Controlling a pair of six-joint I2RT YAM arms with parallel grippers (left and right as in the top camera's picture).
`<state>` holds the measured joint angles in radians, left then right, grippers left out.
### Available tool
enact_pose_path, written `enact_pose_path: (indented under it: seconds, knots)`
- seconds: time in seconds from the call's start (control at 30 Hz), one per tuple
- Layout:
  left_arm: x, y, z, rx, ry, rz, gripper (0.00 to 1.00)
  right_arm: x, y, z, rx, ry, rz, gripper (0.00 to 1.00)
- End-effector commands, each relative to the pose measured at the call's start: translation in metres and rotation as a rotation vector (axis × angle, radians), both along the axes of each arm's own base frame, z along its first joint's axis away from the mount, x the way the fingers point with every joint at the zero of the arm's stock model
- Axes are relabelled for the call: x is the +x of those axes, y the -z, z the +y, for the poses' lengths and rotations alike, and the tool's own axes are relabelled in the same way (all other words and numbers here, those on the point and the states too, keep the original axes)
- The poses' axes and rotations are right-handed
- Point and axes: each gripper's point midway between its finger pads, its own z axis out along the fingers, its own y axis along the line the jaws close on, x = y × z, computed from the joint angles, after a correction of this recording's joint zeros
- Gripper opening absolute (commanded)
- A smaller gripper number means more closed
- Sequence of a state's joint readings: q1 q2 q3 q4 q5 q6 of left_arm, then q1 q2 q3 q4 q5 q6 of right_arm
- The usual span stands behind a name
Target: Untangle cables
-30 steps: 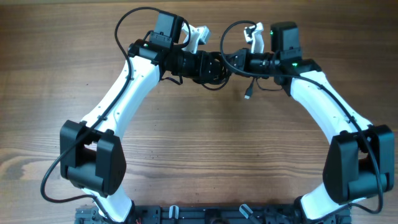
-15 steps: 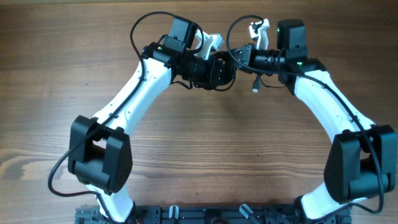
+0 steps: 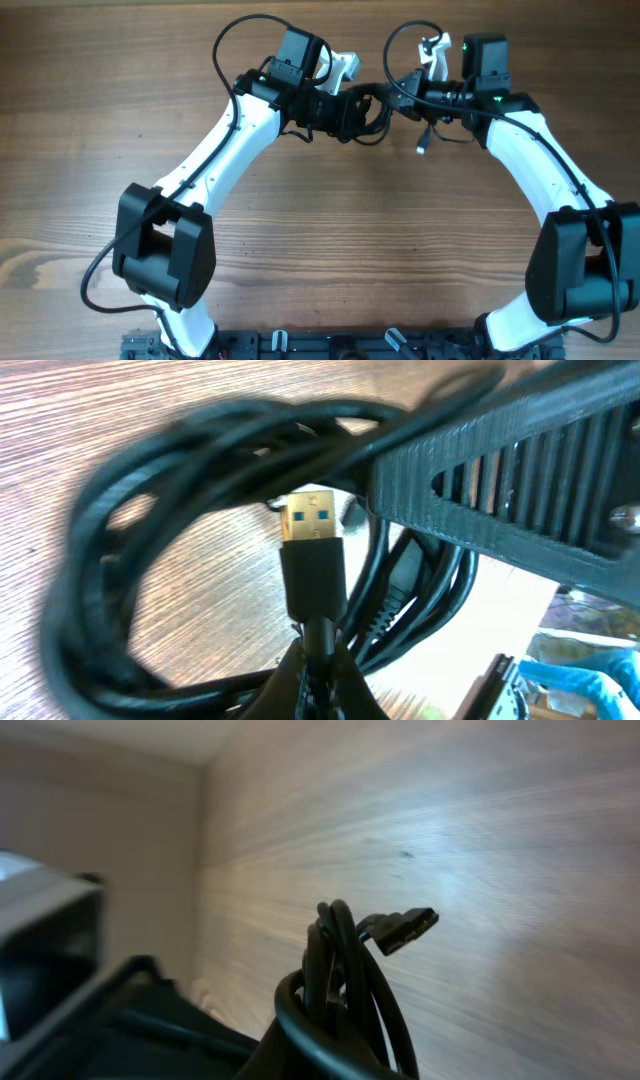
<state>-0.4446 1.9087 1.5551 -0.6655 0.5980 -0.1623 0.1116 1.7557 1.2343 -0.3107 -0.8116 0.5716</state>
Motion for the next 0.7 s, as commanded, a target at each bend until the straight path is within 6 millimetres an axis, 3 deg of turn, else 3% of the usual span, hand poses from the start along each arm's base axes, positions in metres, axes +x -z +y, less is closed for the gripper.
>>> enact_pose_path:
  seconds: [0.0, 0.13, 0.27, 0.37, 0.43, 0.57, 0.63, 0.67]
  knots:
    - [0.019, 0.015, 0.023, 0.061, -0.097, 0.01, 0.04, 0.012, -0.002, -0.026, -0.116, 0.127, -0.002, 0.04]
    - [0.032, 0.005, 0.044, 0.051, -0.149, -0.011, 0.04, 0.011, 0.016, -0.045, -0.221, 0.212, 0.052, 0.04]
    - [0.047, -0.026, 0.084, 0.022, -0.262, -0.042, 0.04, 0.011, 0.017, -0.046, -0.225, 0.215, 0.056, 0.04]
    - [0.042, -0.025, 0.103, 0.027, -0.324, 0.027, 0.04, 0.011, 0.016, -0.044, -0.212, 0.216, 0.057, 0.04]
    - [0.029, -0.013, 0.106, 0.061, -0.318, 0.099, 0.04, 0.012, 0.006, -0.034, -0.152, 0.179, 0.035, 0.04]
    - [-0.001, 0.006, 0.092, 0.12, -0.237, 0.187, 0.04, 0.015, -0.019, -0.014, -0.011, 0.109, -0.015, 0.04]
    - [-0.013, 0.012, 0.08, 0.132, -0.201, 0.203, 0.2, 0.016, -0.031, -0.007, 0.048, 0.086, -0.034, 0.04]
    - [-0.017, 0.013, 0.075, 0.14, -0.167, 0.192, 0.34, 0.017, -0.035, -0.005, 0.07, 0.078, -0.038, 0.04]
